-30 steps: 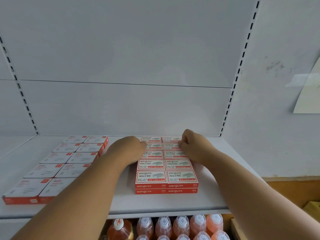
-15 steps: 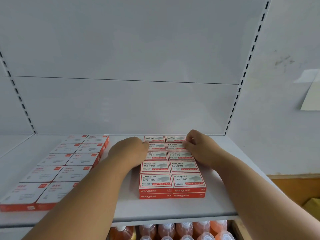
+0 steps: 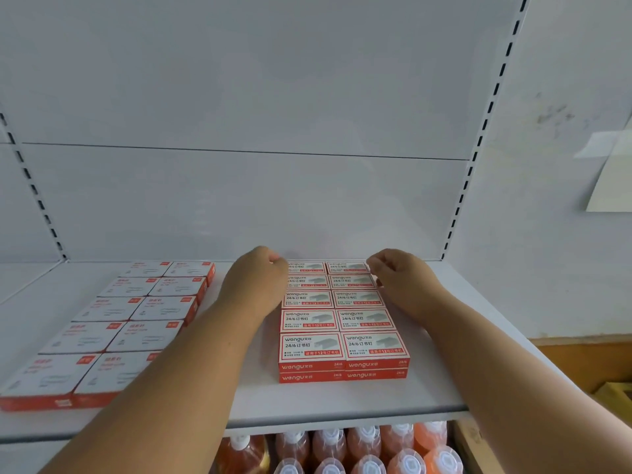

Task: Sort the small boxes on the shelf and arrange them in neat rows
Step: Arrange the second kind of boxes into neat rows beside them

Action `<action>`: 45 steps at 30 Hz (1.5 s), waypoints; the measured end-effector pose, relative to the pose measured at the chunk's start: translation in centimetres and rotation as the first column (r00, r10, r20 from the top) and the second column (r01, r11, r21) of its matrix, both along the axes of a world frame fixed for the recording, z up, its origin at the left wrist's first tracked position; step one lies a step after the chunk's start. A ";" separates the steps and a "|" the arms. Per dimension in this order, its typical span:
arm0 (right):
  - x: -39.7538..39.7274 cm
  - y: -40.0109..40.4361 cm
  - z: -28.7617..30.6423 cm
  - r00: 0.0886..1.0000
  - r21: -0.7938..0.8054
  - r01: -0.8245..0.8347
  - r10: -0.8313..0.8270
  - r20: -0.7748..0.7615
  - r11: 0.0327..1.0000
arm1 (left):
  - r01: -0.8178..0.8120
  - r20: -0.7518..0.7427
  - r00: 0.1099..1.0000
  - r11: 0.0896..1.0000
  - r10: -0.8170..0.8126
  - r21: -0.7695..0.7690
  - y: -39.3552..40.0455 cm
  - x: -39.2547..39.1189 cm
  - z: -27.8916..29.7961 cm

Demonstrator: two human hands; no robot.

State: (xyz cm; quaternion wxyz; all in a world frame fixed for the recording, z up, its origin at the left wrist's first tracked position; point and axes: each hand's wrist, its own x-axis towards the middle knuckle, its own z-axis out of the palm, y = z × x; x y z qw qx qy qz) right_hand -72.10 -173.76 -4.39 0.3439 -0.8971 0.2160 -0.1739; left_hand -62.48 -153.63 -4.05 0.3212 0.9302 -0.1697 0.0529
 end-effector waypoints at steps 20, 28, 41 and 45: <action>1.9 0.1 1.7 0.988 -0.210 -0.130 0.110 -0.108 0.969 | 0.116 -0.025 0.993 0.974 -0.113 0.195 -1.2 0.8 2.0; 3.8 1.7 1.1 0.968 -0.041 -0.219 0.212 -0.133 0.975 | 0.228 -0.138 0.967 0.970 -0.216 0.081 -3.7 0.9 0.9; 4.0 1.6 0.9 0.967 -0.141 -0.236 0.217 -0.135 0.962 | 0.248 -0.056 0.969 0.952 -0.242 0.177 -3.7 1.0 0.8; 4.0 1.6 1.0 0.967 -0.174 -0.238 0.216 -0.137 0.956 | 0.247 -0.059 0.969 0.948 -0.240 0.201 -3.8 1.1 0.9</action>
